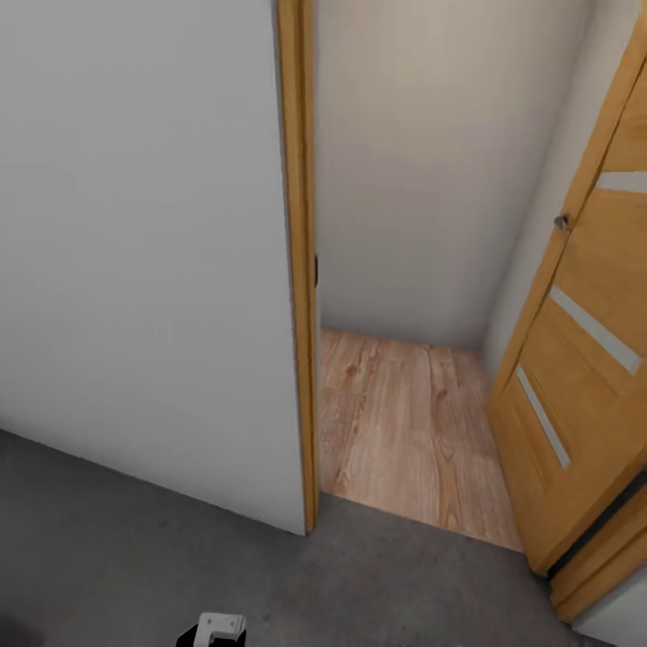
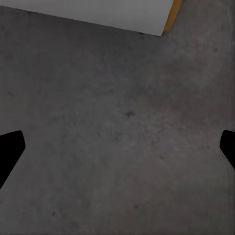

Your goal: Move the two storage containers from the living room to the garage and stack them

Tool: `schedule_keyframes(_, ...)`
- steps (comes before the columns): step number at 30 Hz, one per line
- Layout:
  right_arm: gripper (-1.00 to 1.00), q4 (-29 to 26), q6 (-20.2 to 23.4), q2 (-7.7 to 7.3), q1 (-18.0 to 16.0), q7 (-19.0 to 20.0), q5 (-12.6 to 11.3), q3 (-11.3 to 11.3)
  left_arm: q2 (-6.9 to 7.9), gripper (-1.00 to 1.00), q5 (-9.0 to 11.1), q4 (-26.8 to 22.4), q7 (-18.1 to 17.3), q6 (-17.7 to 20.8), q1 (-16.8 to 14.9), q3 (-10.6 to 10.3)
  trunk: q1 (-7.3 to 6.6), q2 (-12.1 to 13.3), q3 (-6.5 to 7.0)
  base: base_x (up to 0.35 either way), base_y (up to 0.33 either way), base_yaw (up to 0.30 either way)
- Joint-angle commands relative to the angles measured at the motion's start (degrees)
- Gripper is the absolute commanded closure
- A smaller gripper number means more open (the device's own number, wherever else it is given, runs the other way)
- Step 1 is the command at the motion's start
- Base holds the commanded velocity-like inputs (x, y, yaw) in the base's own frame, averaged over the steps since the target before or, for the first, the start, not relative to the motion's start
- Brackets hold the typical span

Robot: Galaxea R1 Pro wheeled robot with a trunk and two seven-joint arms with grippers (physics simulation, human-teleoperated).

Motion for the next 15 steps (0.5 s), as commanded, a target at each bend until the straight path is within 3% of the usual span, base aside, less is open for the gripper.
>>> schedule_keyframes(1,-1.0,0.2,-0.3,0.01,-0.1,0.1,0.1,0.4,0.03,-1.0,-0.3,0.0,-0.2,-0.2,0.0,-0.1,-0.01,0.0,-0.02,0.0,0.0,-0.26)
schedule_keyframes(9,-1.0,0.2,-0.2,-0.14,-0.1,0.6,0.1,0.3,1.85,-1.0,-0.3,0.0,-7.6,-0.2,0.0,-0.1,-0.01,0.0,0.2,0.0,0.0,-0.26)
schedule_keyframes(15,-1.0,0.2,-0.3,-1.83,-0.1,4.7,0.1,0.3,2.37,-1.0,-0.3,0.0,-9.7,-0.2,0.0,-0.1,-0.01,0.0,0.35,0.0,0.0,-0.241)
